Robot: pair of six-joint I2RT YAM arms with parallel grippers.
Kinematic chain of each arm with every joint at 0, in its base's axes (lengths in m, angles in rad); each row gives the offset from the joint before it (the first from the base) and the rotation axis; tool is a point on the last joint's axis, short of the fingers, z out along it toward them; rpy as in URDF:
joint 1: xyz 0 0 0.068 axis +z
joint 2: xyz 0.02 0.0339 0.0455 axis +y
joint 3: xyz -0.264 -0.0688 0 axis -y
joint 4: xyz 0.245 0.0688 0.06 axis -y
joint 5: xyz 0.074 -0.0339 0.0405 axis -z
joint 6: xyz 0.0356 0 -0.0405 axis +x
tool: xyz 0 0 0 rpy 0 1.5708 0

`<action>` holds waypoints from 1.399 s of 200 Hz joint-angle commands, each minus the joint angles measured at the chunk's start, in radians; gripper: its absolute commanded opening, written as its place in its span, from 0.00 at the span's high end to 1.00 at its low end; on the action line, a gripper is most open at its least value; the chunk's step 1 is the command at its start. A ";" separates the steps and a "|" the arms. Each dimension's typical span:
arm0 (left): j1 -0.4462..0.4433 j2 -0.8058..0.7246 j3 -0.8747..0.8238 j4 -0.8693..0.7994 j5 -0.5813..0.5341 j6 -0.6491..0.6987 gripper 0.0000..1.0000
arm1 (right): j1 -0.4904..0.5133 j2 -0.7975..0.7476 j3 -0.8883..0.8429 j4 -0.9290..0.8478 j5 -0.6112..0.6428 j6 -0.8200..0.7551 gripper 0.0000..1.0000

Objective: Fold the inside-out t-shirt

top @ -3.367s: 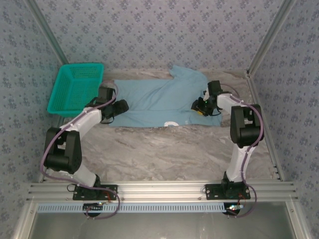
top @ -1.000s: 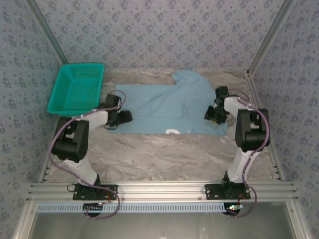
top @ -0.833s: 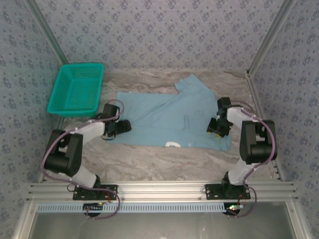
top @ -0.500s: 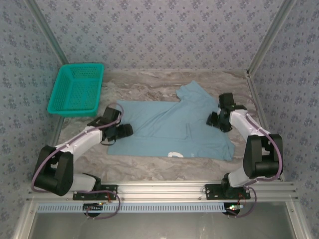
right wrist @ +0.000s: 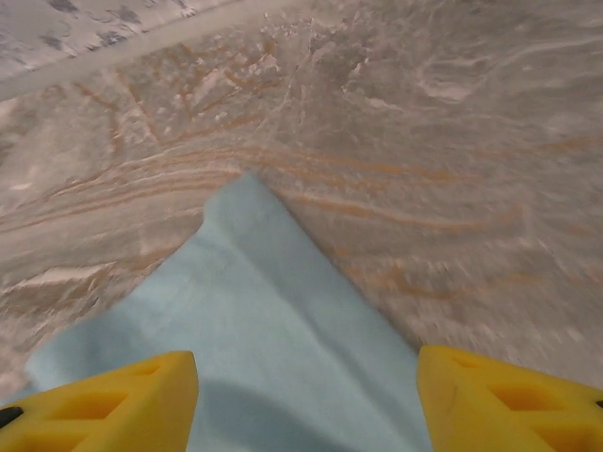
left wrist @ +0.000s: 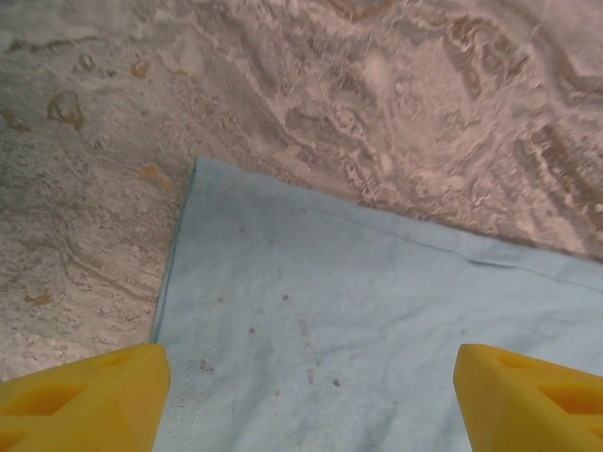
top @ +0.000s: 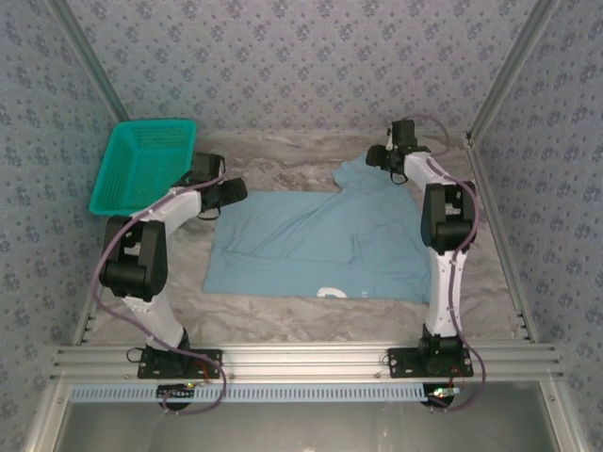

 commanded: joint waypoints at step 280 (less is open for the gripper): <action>0.034 0.220 0.214 -0.161 -0.019 0.055 0.21 | -0.015 0.006 0.173 -0.160 -0.042 -0.006 1.00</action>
